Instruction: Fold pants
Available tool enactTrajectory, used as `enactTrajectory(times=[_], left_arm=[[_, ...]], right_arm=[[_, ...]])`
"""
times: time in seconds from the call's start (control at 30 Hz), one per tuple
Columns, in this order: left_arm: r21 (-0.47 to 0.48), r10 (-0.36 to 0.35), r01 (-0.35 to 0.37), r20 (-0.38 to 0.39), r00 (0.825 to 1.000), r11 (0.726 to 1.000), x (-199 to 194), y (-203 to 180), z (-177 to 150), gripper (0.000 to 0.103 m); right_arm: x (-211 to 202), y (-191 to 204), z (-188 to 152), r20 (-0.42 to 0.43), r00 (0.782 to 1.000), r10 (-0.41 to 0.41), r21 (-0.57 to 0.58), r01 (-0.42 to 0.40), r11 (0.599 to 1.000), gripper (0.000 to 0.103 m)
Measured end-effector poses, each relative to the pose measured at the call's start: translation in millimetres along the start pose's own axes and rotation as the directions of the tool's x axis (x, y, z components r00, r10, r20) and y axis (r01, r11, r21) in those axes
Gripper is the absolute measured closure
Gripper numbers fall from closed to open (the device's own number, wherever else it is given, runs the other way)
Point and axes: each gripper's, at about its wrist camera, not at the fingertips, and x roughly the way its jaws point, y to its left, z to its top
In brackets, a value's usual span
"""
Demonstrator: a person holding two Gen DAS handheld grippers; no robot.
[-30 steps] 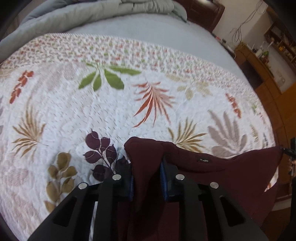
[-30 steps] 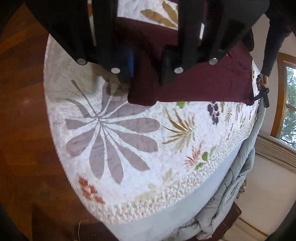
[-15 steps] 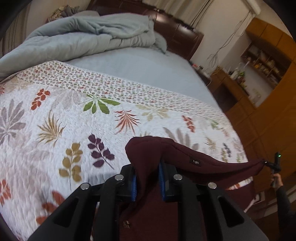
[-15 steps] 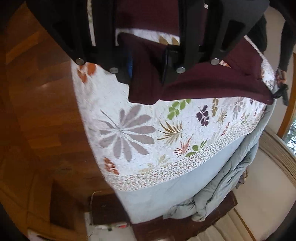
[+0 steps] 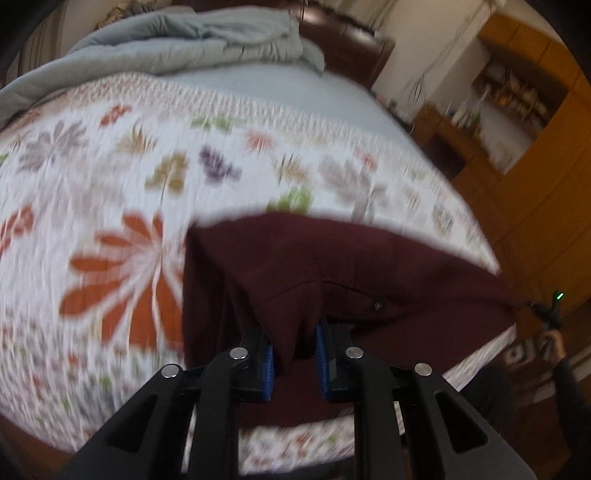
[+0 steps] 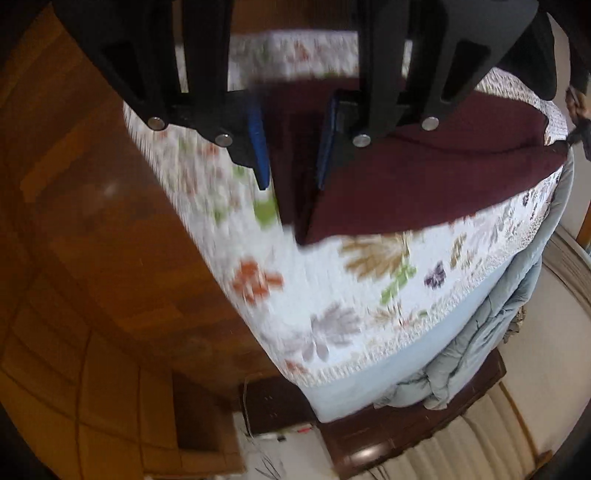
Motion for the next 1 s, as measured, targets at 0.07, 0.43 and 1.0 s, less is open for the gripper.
enactTrajectory(times=[0.07,0.43,1.0], left_arm=[[-0.026,0.025,-0.025,-0.028,0.999,0.999,5.6,8.9,-17.8,0.075],[-0.228,0.353,-0.353,-0.042,0.935,0.907,-44.5,48.0,-49.1,0.03],[-0.66,-0.127,0.122,0.041,0.991,0.741,25.1,16.4,-48.4,0.016]], right_arm=[[1.0,-3.6,-22.9,-0.02,0.997,0.072,0.089,-0.07,0.994,0.055],[33.5,10.8,-65.3,0.097,0.922,0.375,0.54,-0.365,0.758,0.034],[65.0,3.5,-40.5,0.156,0.915,0.372,0.639,-0.381,0.668,0.027]])
